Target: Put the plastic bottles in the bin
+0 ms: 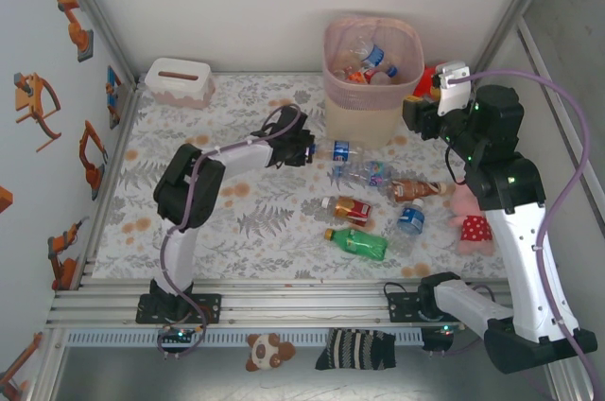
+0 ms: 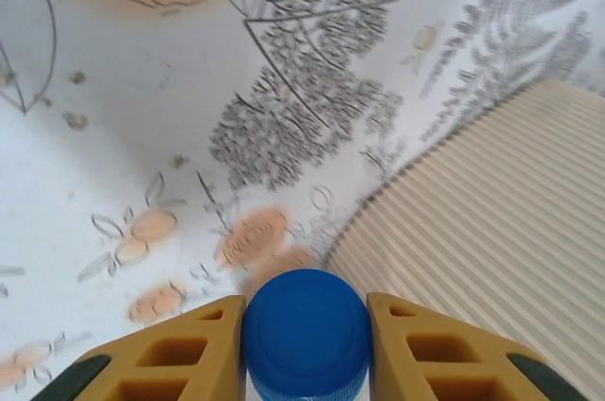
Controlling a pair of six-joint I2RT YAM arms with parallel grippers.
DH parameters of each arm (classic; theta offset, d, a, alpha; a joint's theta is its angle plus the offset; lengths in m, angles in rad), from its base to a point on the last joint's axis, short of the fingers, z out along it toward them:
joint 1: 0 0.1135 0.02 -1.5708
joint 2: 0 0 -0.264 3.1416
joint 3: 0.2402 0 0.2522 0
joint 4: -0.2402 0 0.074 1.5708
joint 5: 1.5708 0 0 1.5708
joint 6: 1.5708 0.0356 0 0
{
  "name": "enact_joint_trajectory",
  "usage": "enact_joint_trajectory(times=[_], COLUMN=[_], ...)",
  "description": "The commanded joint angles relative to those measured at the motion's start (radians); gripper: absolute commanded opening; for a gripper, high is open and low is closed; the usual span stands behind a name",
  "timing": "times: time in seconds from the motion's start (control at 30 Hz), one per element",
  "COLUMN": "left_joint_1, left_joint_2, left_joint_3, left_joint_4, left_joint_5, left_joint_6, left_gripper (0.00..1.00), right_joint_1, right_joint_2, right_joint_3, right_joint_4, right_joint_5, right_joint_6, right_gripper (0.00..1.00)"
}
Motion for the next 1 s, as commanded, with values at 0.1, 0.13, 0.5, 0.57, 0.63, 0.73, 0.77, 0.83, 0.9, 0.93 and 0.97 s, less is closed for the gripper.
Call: enact_joint_trajectory(times=[0.1, 0.13, 0.5, 0.57, 0.63, 0.73, 0.77, 0.83, 0.9, 0.93, 0.97], left_joint_1=[0.006, 0.006, 0.033, 0.032, 0.032, 0.032, 0.033, 0.032, 0.032, 0.032, 0.033], left_joint_2=[-0.149, -0.171, -0.469, -0.542, -0.614, -0.709, -0.736, -0.786, -0.824, -0.843, -0.858], left_joint_3=[-0.076, -0.092, -0.238, -0.256, -0.277, -0.306, -0.312, -0.322, -0.325, -0.325, -0.325], left_joint_4=[0.069, 0.072, 0.05, 0.037, 0.033, 0.039, 0.043, 0.052, 0.059, 0.065, 0.072], left_joint_5=[-0.02, -0.018, -0.064, -0.094, -0.115, -0.106, -0.089, -0.04, 0.017, 0.056, 0.097], left_joint_6=[0.109, 0.137, 0.611, 0.743, 0.85, 1.015, 1.069, 1.168, 1.243, 1.287, 1.325], left_gripper=[0.31, 0.31, 0.28, 0.28, 0.28, 0.28, 0.28, 0.28, 0.28, 0.27, 0.28], right_joint_1=[-0.001, -0.002, -0.002, -0.002, -0.002, -0.002, -0.001, 0.0, 0.006, 0.013, 0.024], right_joint_2=[-0.005, -0.003, 0.028, 0.033, 0.037, 0.043, 0.045, 0.051, 0.059, 0.063, 0.068], right_joint_3=[-0.003, -0.005, -0.002, 0.0, -0.005, -0.019, -0.025, -0.033, -0.038, -0.038, -0.038], right_joint_4=[-0.007, -0.007, -0.007, -0.005, 0.007, 0.04, 0.055, 0.083, 0.104, 0.111, 0.114], right_joint_5=[-0.021, -0.031, -0.16, -0.21, -0.26, -0.362, -0.399, -0.474, -0.536, -0.558, -0.572], right_joint_6=[0.016, 0.019, 0.024, 0.028, 0.048, 0.082, 0.097, 0.116, 0.126, 0.123, 0.12], right_gripper=[0.56, 0.56, 0.56, 0.56, 0.56, 0.56, 0.56, 0.56, 0.56, 0.56, 0.56])
